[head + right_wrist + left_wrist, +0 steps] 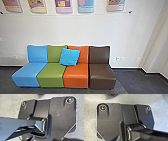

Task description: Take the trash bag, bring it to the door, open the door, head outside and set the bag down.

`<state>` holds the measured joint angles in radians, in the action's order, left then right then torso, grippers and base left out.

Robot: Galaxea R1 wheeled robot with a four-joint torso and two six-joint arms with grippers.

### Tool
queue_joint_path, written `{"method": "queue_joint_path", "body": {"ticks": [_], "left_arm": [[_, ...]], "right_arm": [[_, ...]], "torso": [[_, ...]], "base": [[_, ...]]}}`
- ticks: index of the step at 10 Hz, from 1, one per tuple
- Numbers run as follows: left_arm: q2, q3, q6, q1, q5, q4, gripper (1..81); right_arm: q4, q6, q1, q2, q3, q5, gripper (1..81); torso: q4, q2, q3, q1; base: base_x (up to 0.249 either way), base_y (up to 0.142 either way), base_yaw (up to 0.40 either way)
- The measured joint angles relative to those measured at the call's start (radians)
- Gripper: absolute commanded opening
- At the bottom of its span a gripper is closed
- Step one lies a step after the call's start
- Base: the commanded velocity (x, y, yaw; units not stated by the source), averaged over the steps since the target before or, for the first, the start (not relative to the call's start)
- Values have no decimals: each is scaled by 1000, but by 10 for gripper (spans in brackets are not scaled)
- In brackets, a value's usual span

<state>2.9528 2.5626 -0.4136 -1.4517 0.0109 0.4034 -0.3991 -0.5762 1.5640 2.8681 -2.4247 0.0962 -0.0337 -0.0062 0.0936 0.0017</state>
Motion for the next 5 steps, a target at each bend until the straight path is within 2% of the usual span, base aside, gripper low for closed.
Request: {"method": "queue_joint_path", "body": {"ticks": [3, 5], "left_arm": [[-31, -27, -3, 0, -4, 0, 811], [-78, -118, -3, 1, -4, 0, 811]], "right_arm": [[0, 0, -1, -44, 88, -4, 811], [0, 0, -2, -96, 185, -8, 811]], "torso": [[0, 0, 0, 0], [0, 0, 0, 0]], "base": [[0, 0, 0], [0, 0, 0]]}}
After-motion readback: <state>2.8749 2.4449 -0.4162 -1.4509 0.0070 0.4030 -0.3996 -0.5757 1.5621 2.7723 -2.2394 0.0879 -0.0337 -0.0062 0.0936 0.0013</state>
